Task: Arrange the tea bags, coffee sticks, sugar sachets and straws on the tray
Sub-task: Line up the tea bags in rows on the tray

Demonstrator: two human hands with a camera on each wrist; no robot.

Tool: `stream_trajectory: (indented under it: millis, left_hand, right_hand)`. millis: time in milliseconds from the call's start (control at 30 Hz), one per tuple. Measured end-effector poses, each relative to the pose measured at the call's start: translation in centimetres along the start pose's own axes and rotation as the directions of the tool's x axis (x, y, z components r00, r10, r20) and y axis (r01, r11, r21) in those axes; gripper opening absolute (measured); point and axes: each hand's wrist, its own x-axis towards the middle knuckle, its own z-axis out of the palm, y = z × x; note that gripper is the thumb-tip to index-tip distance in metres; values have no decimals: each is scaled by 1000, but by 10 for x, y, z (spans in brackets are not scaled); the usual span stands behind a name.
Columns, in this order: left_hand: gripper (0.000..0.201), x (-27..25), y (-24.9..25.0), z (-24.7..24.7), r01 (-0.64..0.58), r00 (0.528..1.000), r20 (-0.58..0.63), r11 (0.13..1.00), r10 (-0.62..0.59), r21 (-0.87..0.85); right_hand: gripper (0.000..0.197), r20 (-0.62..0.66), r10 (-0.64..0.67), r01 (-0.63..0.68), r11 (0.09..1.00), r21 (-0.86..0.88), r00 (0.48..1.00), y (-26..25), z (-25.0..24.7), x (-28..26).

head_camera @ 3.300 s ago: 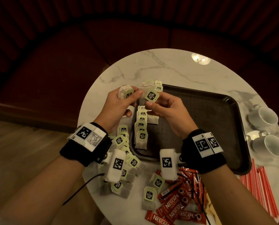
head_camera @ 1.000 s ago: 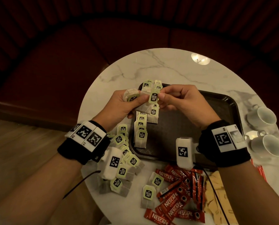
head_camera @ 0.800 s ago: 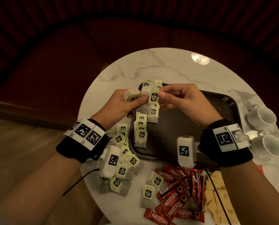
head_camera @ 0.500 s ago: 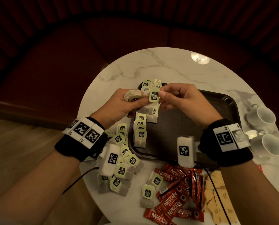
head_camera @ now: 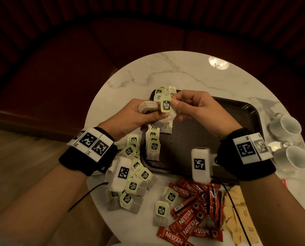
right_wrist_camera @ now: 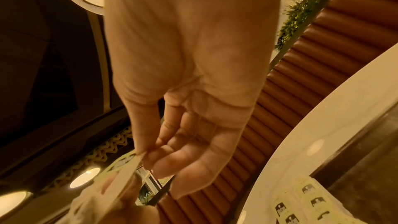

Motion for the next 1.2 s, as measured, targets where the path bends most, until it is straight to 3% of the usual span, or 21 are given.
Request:
stream_trajectory:
  millis: [133,233,333,433,600,733,900,1200]
  left_hand:
    - [11,0,0,0,-8,1000,0,1000,8,-4]
    - [17,0,0,0,-23,1000,-6,999,24,23]
    - [13,1,-1,0,-37,996,-81,999,36,-10]
    - [24,3,-4,1,-47,985,-167,999,44,-12]
    - [9,5,-5,3,-58,973,-227,997,46,-47]
    - [10,6,-5,5,-77,953,-297,995,57,-56]
    - [11,8,-4,5,-130,937,-335,989,99,-71]
    - [11,8,-8,8,-163,930,-352,977,105,-139]
  right_hand:
    - [11,-9,13,-13,1000,12,1000,0,0,1]
    - [15,-31,11,-11,1000,-3,999,-1,1,2]
    - [22,-98,9,-4,998,55,995,0,1,0]
    - [18,-118,-4,14,996,86,993,2,2,-3]
    - [19,-161,1,16,994,105,987,7,8,-3]
    - [24,-184,9,21,987,159,983,9,11,0]
    - [28,-143,68,-21,953,303,987,14,18,2]
    - [37,-233,124,-18,913,408,965,30,36,7]
